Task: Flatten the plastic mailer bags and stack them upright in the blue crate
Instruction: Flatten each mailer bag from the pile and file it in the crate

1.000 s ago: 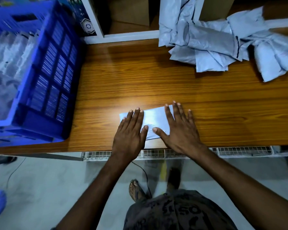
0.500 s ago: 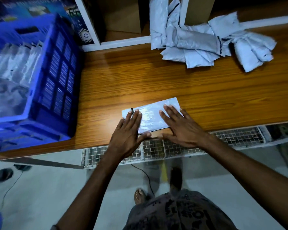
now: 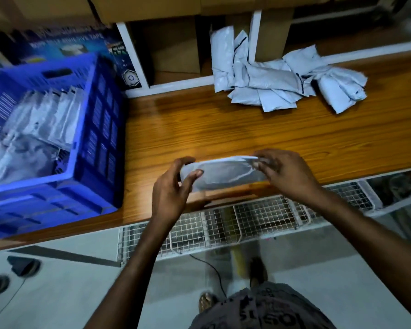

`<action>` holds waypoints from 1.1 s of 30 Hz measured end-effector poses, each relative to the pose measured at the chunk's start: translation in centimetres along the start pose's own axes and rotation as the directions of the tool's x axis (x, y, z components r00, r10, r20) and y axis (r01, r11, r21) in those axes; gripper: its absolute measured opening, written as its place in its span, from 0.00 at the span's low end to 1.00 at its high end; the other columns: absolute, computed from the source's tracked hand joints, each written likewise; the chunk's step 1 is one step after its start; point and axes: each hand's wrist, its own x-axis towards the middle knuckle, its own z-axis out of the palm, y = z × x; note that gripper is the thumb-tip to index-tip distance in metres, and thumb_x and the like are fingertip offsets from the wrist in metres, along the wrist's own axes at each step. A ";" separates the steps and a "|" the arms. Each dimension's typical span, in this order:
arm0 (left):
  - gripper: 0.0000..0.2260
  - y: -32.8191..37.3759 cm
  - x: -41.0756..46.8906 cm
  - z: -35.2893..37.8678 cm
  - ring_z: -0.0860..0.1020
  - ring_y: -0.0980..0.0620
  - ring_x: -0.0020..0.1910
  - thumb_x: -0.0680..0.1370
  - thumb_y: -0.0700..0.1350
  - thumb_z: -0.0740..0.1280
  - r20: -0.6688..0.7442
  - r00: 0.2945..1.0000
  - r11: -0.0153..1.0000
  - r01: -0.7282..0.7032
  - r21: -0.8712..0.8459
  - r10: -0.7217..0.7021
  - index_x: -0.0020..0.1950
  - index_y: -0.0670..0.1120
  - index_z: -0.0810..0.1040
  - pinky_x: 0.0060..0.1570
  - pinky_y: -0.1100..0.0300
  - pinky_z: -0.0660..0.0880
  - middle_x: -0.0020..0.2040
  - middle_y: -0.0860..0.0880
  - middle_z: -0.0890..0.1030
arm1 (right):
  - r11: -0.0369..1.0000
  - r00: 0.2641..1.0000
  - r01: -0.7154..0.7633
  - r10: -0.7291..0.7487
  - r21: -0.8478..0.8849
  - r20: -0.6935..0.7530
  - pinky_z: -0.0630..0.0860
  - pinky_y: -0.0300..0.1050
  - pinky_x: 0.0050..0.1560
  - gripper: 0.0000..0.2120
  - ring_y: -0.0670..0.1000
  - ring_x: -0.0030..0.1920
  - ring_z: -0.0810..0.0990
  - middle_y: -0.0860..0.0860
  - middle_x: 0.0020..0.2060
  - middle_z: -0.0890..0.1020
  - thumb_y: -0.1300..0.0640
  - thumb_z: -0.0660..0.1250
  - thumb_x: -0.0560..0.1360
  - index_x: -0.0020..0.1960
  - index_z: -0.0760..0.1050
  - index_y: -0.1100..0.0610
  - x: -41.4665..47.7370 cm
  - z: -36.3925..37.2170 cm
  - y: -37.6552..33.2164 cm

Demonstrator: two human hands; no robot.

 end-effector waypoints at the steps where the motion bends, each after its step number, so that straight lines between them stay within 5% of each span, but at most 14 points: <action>1: 0.13 0.3 0.9 0.0 0.82 0.50 0.39 0.80 0.56 0.71 -0.039 0.998 0.997 0.051 -0.062 -0.053 0.64 0.59 0.77 0.36 0.49 0.80 0.45 0.55 0.83 | 0.999 0.999 -0.022 0.023 0.048 -0.028 0.73 0.40 0.43 0.11 0.48 0.49 0.82 0.48 0.54 0.86 0.51 0.71 0.79 0.61 0.82 0.51 1.2 -0.5 -0.3; 6: 0.19 -1.9 3.3 2.3 0.82 0.44 0.44 0.82 0.59 0.66 -0.037 0.983 0.983 0.182 -0.005 -0.182 0.72 0.59 0.69 0.44 0.44 0.80 0.47 0.49 0.83 | 0.978 0.980 -0.185 0.176 0.098 0.093 0.80 0.51 0.55 0.18 0.53 0.55 0.83 0.51 0.62 0.82 0.47 0.71 0.78 0.66 0.78 0.47 5.0 1.3 1.2; 9: 0.30 -3.9 3.0 4.6 0.71 0.42 0.71 0.84 0.59 0.58 0.020 0.985 0.946 0.157 0.283 -0.170 0.82 0.48 0.59 0.68 0.46 0.70 0.73 0.42 0.72 | 0.968 0.980 -0.139 0.165 -0.207 0.112 0.61 0.52 0.73 0.26 0.55 0.76 0.65 0.51 0.77 0.67 0.47 0.63 0.83 0.79 0.65 0.51 4.8 4.3 1.6; 13: 0.29 -3.8 2.2 7.9 0.55 0.46 0.82 0.86 0.57 0.45 0.248 0.960 0.856 -0.020 0.517 -0.127 0.83 0.45 0.58 0.78 0.46 0.57 0.83 0.45 0.58 | 0.955 0.972 0.031 0.040 -0.294 0.231 0.50 0.54 0.78 0.25 0.53 0.81 0.53 0.52 0.81 0.58 0.49 0.52 0.86 0.81 0.58 0.55 3.3 9.7 -0.3; 16: 0.30 -4.8 1.4 9.2 0.48 0.47 0.84 0.85 0.57 0.40 0.339 0.926 0.811 -0.066 0.581 -0.168 0.84 0.45 0.52 0.80 0.47 0.53 0.84 0.48 0.51 | 0.923 0.945 0.062 0.067 -0.379 0.319 0.44 0.55 0.80 0.28 0.54 0.82 0.46 0.53 0.82 0.50 0.45 0.46 0.86 0.83 0.50 0.55 2.4 12.4 0.0; 24: 0.31 -6.0 0.8 9.0 0.53 0.49 0.83 0.85 0.62 0.49 0.242 0.959 0.768 -0.044 0.638 -0.146 0.84 0.47 0.54 0.79 0.51 0.53 0.84 0.48 0.55 | 0.901 0.951 -0.028 0.157 -0.434 0.264 0.40 0.62 0.79 0.43 0.50 0.82 0.39 0.52 0.82 0.41 0.26 0.41 0.79 0.83 0.39 0.53 2.0 11.4 4.2; 28: 0.35 -5.8 0.9 7.6 0.45 0.51 0.83 0.83 0.67 0.45 0.244 0.924 0.753 0.067 0.654 -0.294 0.85 0.48 0.47 0.80 0.49 0.47 0.85 0.51 0.46 | 0.861 0.922 -0.064 0.245 -0.505 0.301 0.36 0.66 0.77 0.43 0.52 0.81 0.36 0.53 0.82 0.38 0.27 0.32 0.78 0.82 0.36 0.54 1.9 9.7 5.1; 30: 0.32 -5.5 1.5 7.2 0.42 0.50 0.83 0.85 0.64 0.44 0.263 0.931 0.757 0.021 0.653 -0.253 0.85 0.48 0.47 0.81 0.47 0.44 0.85 0.51 0.44 | 0.846 0.919 -0.117 0.291 -0.520 0.266 0.35 0.65 0.77 0.40 0.53 0.81 0.35 0.55 0.81 0.38 0.30 0.31 0.79 0.83 0.37 0.54 2.3 8.9 5.1; 33: 0.29 -5.0 2.8 8.3 0.44 0.50 0.84 0.86 0.60 0.44 0.346 0.930 0.748 -0.139 0.649 -0.127 0.85 0.49 0.47 0.80 0.48 0.42 0.85 0.51 0.46 | 0.890 0.966 -0.017 0.133 -0.455 0.224 0.38 0.62 0.79 0.34 0.54 0.81 0.36 0.55 0.82 0.40 0.36 0.37 0.83 0.83 0.41 0.53 4.0 9.8 3.3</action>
